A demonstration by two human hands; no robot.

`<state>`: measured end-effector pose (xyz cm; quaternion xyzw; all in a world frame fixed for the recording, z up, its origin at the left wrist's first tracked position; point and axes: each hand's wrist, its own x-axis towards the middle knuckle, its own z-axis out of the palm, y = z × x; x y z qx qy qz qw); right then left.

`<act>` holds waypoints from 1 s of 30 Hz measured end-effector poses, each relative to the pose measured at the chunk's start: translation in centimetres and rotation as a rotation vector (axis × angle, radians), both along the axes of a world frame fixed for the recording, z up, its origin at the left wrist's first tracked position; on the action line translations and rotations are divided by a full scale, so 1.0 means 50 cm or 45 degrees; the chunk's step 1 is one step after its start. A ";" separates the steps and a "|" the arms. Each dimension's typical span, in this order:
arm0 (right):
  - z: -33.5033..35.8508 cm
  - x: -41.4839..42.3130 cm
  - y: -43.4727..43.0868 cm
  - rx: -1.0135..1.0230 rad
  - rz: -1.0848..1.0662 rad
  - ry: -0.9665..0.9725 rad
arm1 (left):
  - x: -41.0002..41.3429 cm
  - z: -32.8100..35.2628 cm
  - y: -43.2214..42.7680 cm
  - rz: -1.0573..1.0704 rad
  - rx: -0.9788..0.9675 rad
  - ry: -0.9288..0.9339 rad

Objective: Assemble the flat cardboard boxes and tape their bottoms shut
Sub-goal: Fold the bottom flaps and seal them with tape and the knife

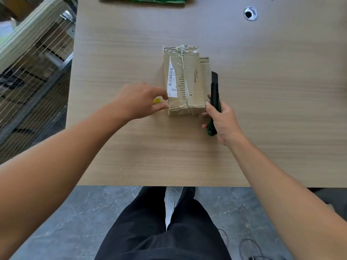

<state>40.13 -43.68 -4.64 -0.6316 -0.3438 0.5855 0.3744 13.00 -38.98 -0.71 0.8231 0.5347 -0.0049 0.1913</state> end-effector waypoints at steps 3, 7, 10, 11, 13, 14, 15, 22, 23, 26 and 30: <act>0.006 -0.001 -0.006 0.139 -0.080 -0.178 | -0.001 -0.001 0.004 -0.027 0.037 0.031; 0.004 -0.011 -0.014 0.339 -0.056 -0.224 | -0.003 -0.004 -0.001 -0.099 0.118 0.040; -0.010 -0.014 -0.010 0.413 0.122 -0.374 | -0.008 -0.009 -0.001 -0.109 0.181 -0.019; -0.014 -0.013 -0.008 0.445 0.146 -0.401 | -0.010 -0.011 0.000 -0.095 0.175 -0.046; -0.020 -0.009 -0.006 0.579 0.256 -0.493 | -0.012 -0.013 0.001 -0.060 0.167 -0.077; -0.020 -0.007 -0.005 0.649 0.334 -0.553 | -0.010 -0.013 0.001 -0.052 0.182 -0.076; -0.020 -0.006 -0.004 0.704 0.394 -0.607 | -0.006 -0.011 0.002 -0.051 0.197 -0.066; -0.028 0.007 0.008 0.884 0.486 -0.823 | 0.029 -0.019 0.017 -0.141 0.275 0.023; -0.028 0.008 0.010 0.893 0.498 -0.818 | 0.030 -0.017 0.019 -0.154 0.292 0.028; -0.024 0.008 0.016 0.934 0.499 -0.823 | 0.035 -0.008 0.017 -0.175 0.314 0.064; -0.033 0.000 0.015 0.958 0.432 -0.878 | 0.068 -0.013 -0.005 -0.076 0.346 0.076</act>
